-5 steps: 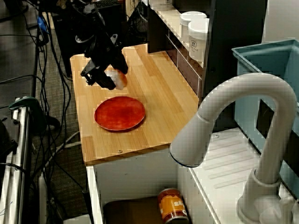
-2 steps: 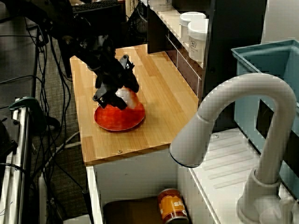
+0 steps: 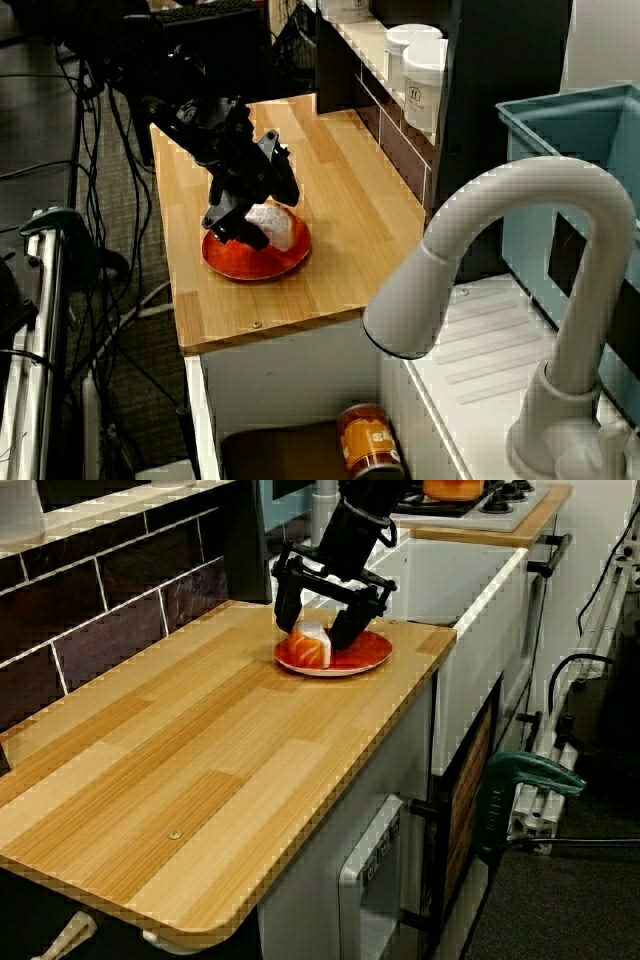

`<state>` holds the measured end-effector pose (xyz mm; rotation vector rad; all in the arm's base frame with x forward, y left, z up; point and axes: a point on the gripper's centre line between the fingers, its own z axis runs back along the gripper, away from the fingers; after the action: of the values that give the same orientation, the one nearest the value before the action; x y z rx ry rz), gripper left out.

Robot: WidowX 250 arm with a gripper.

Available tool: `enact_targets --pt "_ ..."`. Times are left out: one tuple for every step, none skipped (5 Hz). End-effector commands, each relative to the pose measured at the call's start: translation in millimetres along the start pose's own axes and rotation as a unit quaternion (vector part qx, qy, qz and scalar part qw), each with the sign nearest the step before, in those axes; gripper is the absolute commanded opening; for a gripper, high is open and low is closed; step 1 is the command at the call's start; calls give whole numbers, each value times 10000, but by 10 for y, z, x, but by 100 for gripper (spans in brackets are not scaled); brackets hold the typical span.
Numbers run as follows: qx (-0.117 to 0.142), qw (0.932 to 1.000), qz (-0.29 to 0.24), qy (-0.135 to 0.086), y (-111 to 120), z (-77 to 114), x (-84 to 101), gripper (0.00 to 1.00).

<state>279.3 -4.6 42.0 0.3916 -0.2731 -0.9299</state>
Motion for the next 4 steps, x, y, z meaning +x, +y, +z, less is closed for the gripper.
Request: enact_targets --pt "-96 9997 138 -186 176 189 -86 100" --pt "-218 9992 193 -259 223 287 -97 100" --pt "-302 9987 184 -367 230 406 -87 100" --pt "-371 9983 121 -430 193 482 -76 100"
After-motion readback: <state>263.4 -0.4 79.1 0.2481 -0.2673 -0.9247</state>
